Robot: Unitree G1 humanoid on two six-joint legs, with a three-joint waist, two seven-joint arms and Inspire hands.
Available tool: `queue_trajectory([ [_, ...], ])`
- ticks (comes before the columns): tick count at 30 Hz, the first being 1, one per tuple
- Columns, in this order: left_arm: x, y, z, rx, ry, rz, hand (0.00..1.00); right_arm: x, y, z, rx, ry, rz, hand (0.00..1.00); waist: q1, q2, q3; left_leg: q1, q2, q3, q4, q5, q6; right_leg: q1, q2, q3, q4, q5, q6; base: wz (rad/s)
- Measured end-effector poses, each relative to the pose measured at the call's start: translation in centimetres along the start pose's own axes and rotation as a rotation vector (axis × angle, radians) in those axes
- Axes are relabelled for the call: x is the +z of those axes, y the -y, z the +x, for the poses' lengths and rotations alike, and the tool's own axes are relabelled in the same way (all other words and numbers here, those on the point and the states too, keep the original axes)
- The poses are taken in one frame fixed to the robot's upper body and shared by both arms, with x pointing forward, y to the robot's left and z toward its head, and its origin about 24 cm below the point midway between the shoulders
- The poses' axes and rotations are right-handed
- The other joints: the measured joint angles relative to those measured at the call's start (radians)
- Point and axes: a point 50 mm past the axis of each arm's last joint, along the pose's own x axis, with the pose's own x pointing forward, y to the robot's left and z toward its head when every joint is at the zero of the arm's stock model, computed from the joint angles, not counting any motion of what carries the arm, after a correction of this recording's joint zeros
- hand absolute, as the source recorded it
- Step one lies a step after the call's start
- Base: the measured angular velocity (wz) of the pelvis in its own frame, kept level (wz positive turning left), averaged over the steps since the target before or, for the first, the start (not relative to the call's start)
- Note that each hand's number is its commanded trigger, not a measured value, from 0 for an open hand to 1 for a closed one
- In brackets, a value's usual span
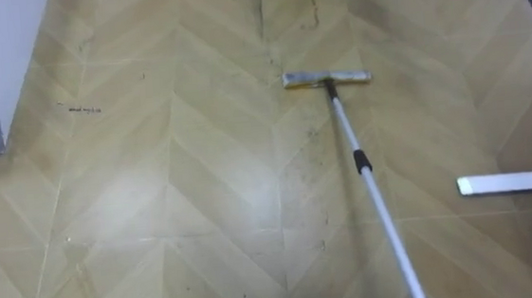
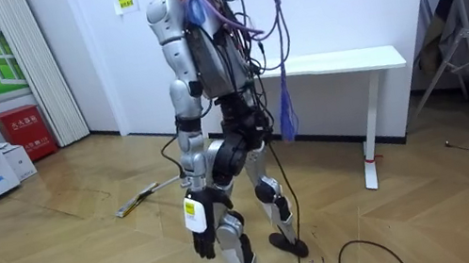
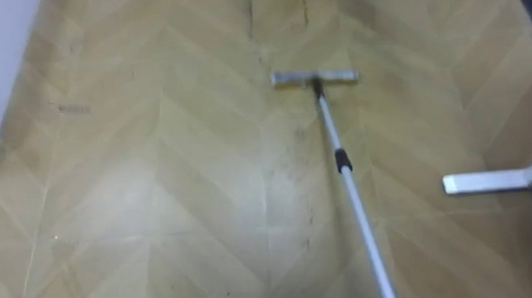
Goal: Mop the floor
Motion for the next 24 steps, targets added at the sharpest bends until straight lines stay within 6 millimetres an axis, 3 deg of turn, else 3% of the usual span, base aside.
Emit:
queue_trajectory([
  [3, -0.2, -0.1, 0.0, 0.027, -0.001, -0.001, 0.0, -0.2, 0.0, 0.0, -0.021, -0.002, 0.034, 1.0, 0.005, -0.001, -0.0005, -0.044, -0.004, -0.007, 0.003, 0.007, 0.001, -0.079, -0.011, 0.019, 0.077, -0.014, -0.01, 0.04],
  [7, -1.1, 0.1, 0.0, 0.039, -0.036, 0.007, 0.0, -1.6, 0.4, 0.1, -0.069, -0.055, 0.051, 1.0, 0.005, 0.004, -0.0014, -0.119, -0.028, -0.037, 0.06, 0.004, -0.004, -0.192, -0.042, 0.025, 0.235, -0.07, -0.029, 0.19],
  [8, -1.2, 0.0, 0.0, 0.044, -0.041, -0.007, 0.0, -1.8, 0.3, 0.1, -0.077, -0.06, 0.064, 1.0, 0.015, 0.006, -0.0009, -0.148, -0.033, -0.075, 0.099, -0.003, -0.015, -0.249, -0.042, 0.05, 0.318, -0.096, -0.056, 0.04],
  [9, -1.4, -0.2, 0.0, 0.052, -0.05, -0.024, 0.0, -1.8, 0.1, 0.1, -0.08, -0.062, 0.077, 1.0, 0.032, 0.001, -0.0019, -0.181, -0.043, -0.149, 0.14, -0.017, -0.038, -0.315, -0.003, 0.109, 0.33, -0.124, -0.087, -0.06],
  [10, -1.5, -0.3, 0.0, 0.055, -0.053, -0.025, 0.0, -1.7, 0.1, 0.1, -0.083, -0.06, 0.079, 1.0, 0.043, -0.009, -0.0048, -0.201, -0.054, -0.169, 0.167, -0.023, -0.048, -0.347, 0.011, 0.121, 0.323, -0.131, -0.086, 0.0],
  [11, -1.4, 0.3, 0.0, 0.038, -0.057, -0.042, 0.0, -1.8, 0.6, 0.1, -0.102, -0.068, 0.083, 1.0, 0.044, 0.01, -0.0089, -0.257, -0.059, -0.164, 0.255, -0.037, -0.065, -0.372, -0.004, 0.094, 0.391, -0.149, -0.11, 0.07],
  [12, -1.5, 0.3, 0.0, 0.033, -0.065, -0.058, 0.0, -1.5, 0.7, 0.1, -0.107, -0.068, 0.088, 1.0, 0.052, 0.012, -0.0088, -0.282, -0.054, -0.149, 0.311, -0.038, -0.066, -0.385, -0.006, 0.085, 0.425, -0.166, -0.117, 0.07],
  [13, -2.0, 0.5, 0.0, 0.027, -0.09, -0.088, 0.0, -1.1, 0.7, 0.0, -0.107, -0.073, 0.09, 1.0, 0.072, 0.002, -0.0025, -0.329, -0.042, -0.117, 0.446, -0.035, -0.062, -0.402, -0.013, 0.071, 0.495, -0.202, -0.136, -0.21],
  [14, -2.8, 0.8, -0.1, 0.018, -0.117, -0.126, 0.0, -0.2, 1.0, 0.0, -0.108, -0.065, 0.091, 1.0, 0.095, 0.001, -0.0036, -0.38, -0.024, -0.087, 0.595, -0.003, -0.045, -0.414, -0.014, 0.062, 0.553, -0.237, -0.156, -0.32],
  [15, -3.0, 0.9, -0.1, 0.013, -0.127, -0.148, 0.0, 0.6, 1.2, -0.1, -0.111, -0.049, 0.096, 1.0, 0.106, 0.0, -0.0026, -0.415, -0.014, -0.072, 0.671, 0.039, -0.04, -0.418, -0.013, 0.062, 0.58, -0.253, -0.171, -0.33],
  [16, -3.5, 1.2, -0.2, 0.003, -0.142, -0.191, 0.0, 2.5, 1.7, -0.4, -0.112, -0.006, 0.112, 1.0, 0.118, -0.004, -0.0011, -0.486, -0.013, -0.054, 0.817, 0.162, -0.041, -0.426, -0.013, 0.067, 0.625, -0.272, -0.179, -0.23],
  [17, -3.9, 1.3, -0.2, 0.003, -0.147, -0.224, 0.0, 5.1, 2.2, -0.8, -0.105, 0.055, 0.122, 1.0, 0.131, -0.026, 0.007, -0.549, -0.016, -0.022, 0.976, 0.259, -0.061, -0.441, -0.018, 0.088, 0.67, -0.289, -0.19, -0.17],
  [18, -4.0, 1.3, -0.2, 0.002, -0.144, -0.226, 0.0, 6.6, 2.4, -1.1, -0.097, 0.093, 0.131, 1.0, 0.136, -0.033, 0.0113, -0.582, -0.017, -0.01, 1.064, 0.263, -0.063, -0.448, -0.018, 0.095, 0.685, -0.294, -0.194, -0.16],
  [19, -4.1, 1.2, -0.2, 0.005, -0.136, -0.235, 0.0, 9.5, 2.8, -1.9, -0.077, 0.177, 0.148, 1.0, 0.146, -0.045, 0.0189, -0.643, -0.014, 0.016, 1.216, 0.25, -0.053, -0.453, -0.017, 0.1, 0.696, -0.296, -0.197, -0.11],
  [20, -3.8, 0.8, -0.2, 0.014, -0.116, -0.24, 0.0, 11.9, 3.0, -2.8, -0.052, 0.252, 0.171, 1.0, 0.164, -0.068, 0.0296, -0.687, -0.008, 0.041, 1.301, 0.227, -0.027, -0.453, -0.021, 0.115, 0.697, -0.296, -0.197, -0.08],
  [21, -3.8, 0.6, -0.1, 0.018, -0.109, -0.244, 0.0, 12.9, 3.1, -3.2, -0.037, 0.28, 0.185, 1.0, 0.174, -0.083, 0.0352, -0.702, -0.005, 0.05, 1.313, 0.21, -0.017, -0.453, -0.024, 0.126, 0.697, -0.296, -0.196, 0.0],
  [22, -4.0, 0.6, -0.2, 0.019, -0.102, -0.24, 0.0, 14.1, 3.3, -3.7, -0.011, 0.311, 0.206, 1.0, 0.186, -0.1, 0.0358, -0.715, 0.005, 0.055, 1.277, 0.173, -0.021, -0.449, -0.028, 0.137, 0.689, -0.294, -0.188, 0.06],
  [23, -3.8, 0.6, -0.2, 0.006, -0.09, -0.234, 0.0, 14.9, 3.7, -4.1, 0.002, 0.339, 0.227, 1.0, 0.188, -0.1, 0.0343, -0.694, 0.006, 0.057, 1.136, 0.143, -0.023, -0.436, -0.034, 0.132, 0.68, -0.292, -0.166, 0.14],
  [24, -3.8, 0.7, -0.2, -0.001, -0.088, -0.223, 0.0, 15.0, 4.0, -4.2, 0.004, 0.344, 0.238, 1.0, 0.188, -0.096, 0.0343, -0.669, 0.006, 0.058, 1.032, 0.134, -0.022, -0.43, -0.036, 0.129, 0.678, -0.295, -0.156, 0.27],
])
